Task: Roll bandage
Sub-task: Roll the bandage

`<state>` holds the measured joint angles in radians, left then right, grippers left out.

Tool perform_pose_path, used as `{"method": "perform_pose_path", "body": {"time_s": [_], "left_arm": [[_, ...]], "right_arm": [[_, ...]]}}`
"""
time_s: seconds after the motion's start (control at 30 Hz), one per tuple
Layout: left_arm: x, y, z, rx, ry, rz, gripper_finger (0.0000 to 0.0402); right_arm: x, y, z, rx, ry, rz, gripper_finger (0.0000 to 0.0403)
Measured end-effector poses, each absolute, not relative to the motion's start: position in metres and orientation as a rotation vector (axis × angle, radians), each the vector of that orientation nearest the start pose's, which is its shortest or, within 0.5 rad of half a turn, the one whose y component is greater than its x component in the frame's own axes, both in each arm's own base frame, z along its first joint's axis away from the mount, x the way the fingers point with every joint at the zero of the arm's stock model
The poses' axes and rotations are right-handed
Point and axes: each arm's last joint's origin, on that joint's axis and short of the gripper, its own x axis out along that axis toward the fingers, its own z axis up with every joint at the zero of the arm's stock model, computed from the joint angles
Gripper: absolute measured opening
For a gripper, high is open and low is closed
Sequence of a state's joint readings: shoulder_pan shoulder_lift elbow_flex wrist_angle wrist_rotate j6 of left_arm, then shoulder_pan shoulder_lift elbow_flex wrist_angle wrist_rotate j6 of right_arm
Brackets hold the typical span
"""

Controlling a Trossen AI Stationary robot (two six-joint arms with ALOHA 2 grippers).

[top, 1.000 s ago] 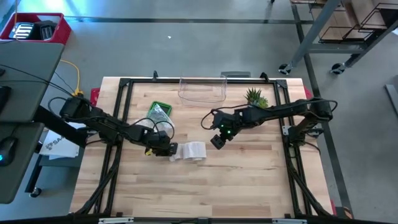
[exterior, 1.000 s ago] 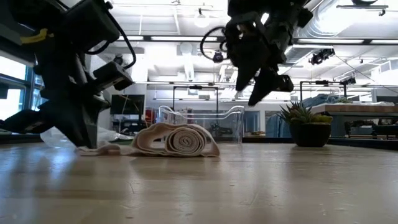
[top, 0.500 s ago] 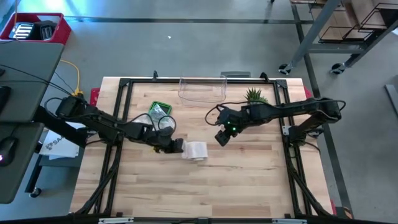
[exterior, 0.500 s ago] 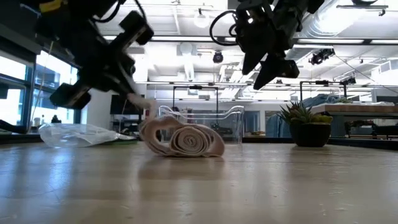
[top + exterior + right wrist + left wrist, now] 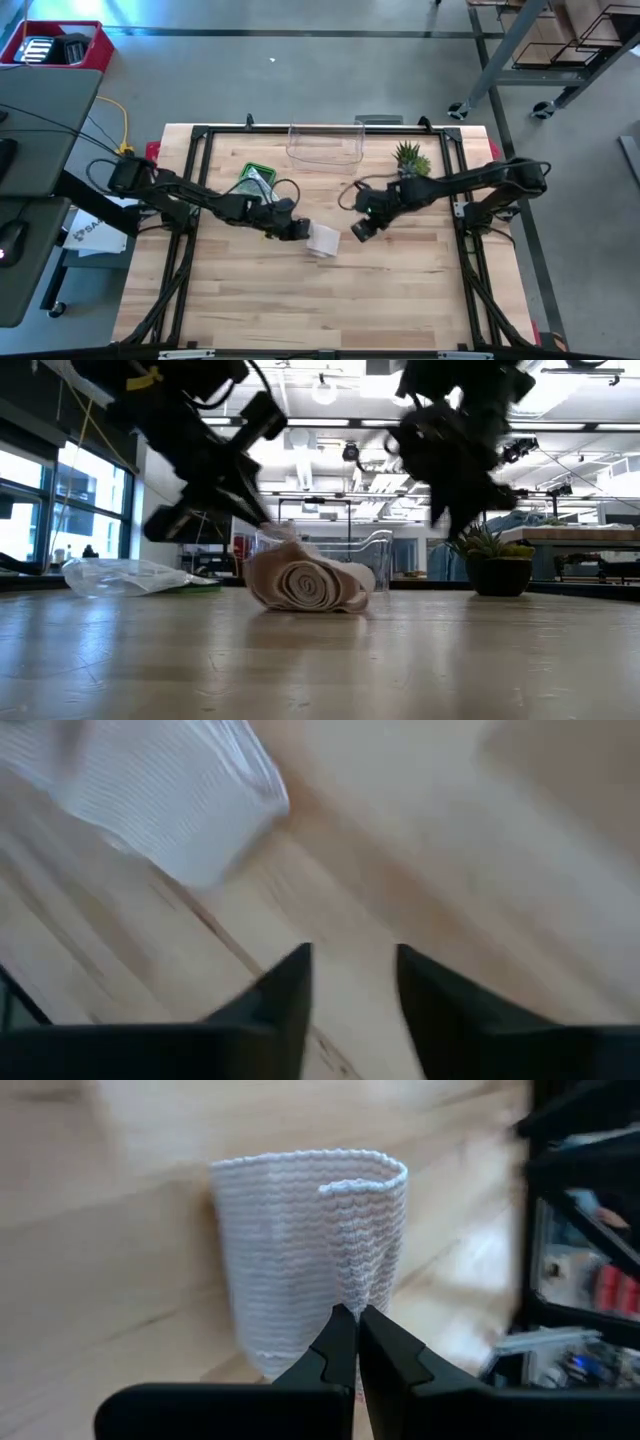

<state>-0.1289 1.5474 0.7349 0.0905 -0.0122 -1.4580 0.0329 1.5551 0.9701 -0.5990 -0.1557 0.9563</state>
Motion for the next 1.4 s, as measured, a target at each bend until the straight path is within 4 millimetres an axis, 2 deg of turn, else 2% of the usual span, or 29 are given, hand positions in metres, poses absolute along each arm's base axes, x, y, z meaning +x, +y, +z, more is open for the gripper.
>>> {"method": "perform_pose_path", "body": {"time_s": [0.1, 0.17, 0.33, 0.6, 0.73, 0.87, 1.1, 1.4], "left_arm": [[0.308, -0.041, 0.162, -1.349, 0.671, 0.389, 0.0], [0.315, -0.042, 0.158, -1.349, 0.695, 0.375, 0.0], [0.326, -0.045, 0.151, -1.326, 0.771, 0.309, 0.0], [0.327, -0.036, 0.149, -1.329, 0.773, 0.337, 0.0], [0.327, -0.027, 0.148, -1.335, 0.738, 0.409, 0.0], [0.332, -0.024, 0.155, -1.34, 0.662, 0.349, 0.0003], [0.334, -0.024, 0.164, -1.31, 0.609, 0.294, 0.0041], [0.341, -0.024, 0.175, -1.221, 0.491, 0.186, 0.0111]], "right_arm": [[0.279, 0.023, 0.169, 0.96, 1.205, -0.408, 0.0035], [0.28, 0.028, 0.161, 1.039, 1.135, -0.391, 0.0015], [0.284, 0.04, 0.152, 1.198, 0.991, -0.352, 0.0002], [0.291, 0.051, 0.13, 1.256, 0.967, -0.425, 0.0], [0.298, 0.05, 0.131, 1.276, 0.912, -0.386, 0.0], [0.299, 0.045, 0.133, 1.274, 0.901, -0.373, 0.0], [0.299, 0.044, 0.134, 1.274, 0.902, -0.364, 0.0], [0.3, 0.044, 0.135, 1.272, 0.894, -0.359, 0.0]]}}
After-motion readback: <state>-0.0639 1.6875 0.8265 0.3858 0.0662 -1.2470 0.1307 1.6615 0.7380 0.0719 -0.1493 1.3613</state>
